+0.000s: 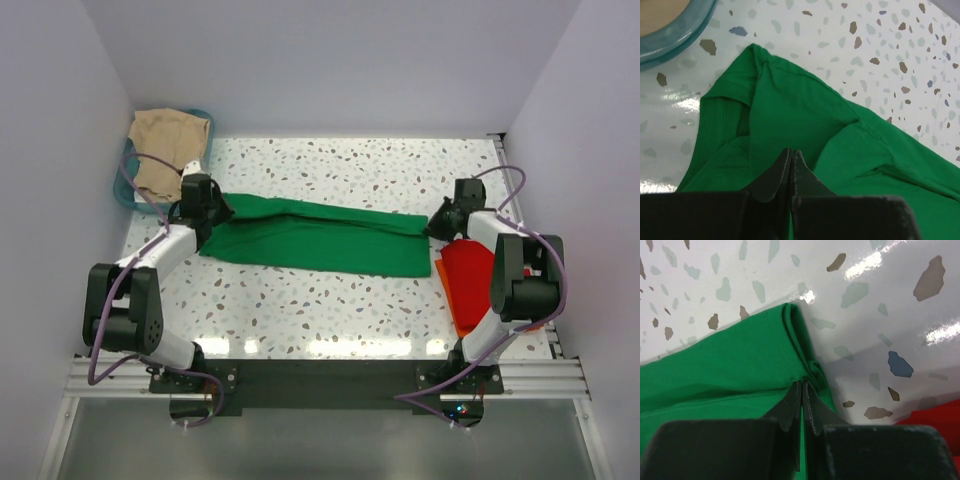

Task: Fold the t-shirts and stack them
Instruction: Fold the tshirt

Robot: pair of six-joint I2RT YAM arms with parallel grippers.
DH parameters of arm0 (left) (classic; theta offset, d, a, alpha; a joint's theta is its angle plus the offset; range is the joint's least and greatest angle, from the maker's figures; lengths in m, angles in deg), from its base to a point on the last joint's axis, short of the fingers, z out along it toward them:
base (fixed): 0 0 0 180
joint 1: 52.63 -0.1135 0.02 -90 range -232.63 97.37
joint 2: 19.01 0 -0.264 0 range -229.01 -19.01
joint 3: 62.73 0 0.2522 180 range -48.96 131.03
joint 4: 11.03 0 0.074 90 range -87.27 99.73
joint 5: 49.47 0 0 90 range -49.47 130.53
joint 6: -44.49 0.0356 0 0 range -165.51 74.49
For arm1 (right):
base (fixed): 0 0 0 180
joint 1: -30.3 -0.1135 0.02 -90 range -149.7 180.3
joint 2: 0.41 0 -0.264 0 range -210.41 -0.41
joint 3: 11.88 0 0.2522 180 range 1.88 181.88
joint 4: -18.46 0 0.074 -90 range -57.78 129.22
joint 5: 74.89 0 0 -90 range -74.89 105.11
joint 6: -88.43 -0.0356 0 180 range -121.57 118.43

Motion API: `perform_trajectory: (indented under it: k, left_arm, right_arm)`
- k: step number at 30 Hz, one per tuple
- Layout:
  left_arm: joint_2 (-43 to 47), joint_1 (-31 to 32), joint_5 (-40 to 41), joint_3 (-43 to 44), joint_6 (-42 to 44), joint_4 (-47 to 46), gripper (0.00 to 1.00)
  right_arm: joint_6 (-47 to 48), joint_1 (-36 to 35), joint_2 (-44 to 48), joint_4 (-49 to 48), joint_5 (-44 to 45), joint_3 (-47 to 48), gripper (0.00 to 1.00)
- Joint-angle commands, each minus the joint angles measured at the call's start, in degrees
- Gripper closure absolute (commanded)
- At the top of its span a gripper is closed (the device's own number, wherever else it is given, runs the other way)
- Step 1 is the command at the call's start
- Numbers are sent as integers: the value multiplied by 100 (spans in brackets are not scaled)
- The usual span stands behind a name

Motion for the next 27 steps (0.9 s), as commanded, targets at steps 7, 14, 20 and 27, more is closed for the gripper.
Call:
perform_trajectory:
  k: [7, 14, 20, 27]
  left_arm:
    - [502, -56, 629, -528, -588, -173, 100]
    - [722, -56, 761, -765, -843, -85, 68]
    - [1135, -56, 762, -1047, -949, -287, 55]
    - [276, 119, 147, -371, -571, -375, 55]
  right_arm:
    - [-147, 55, 360, -309, 44, -222, 84]
    - [-138, 73, 650, -221, -27, -204, 62]
    - [-51, 56, 905, -142, -237, -108, 59]
    - [266, -813, 528, -10, -194, 427, 59]
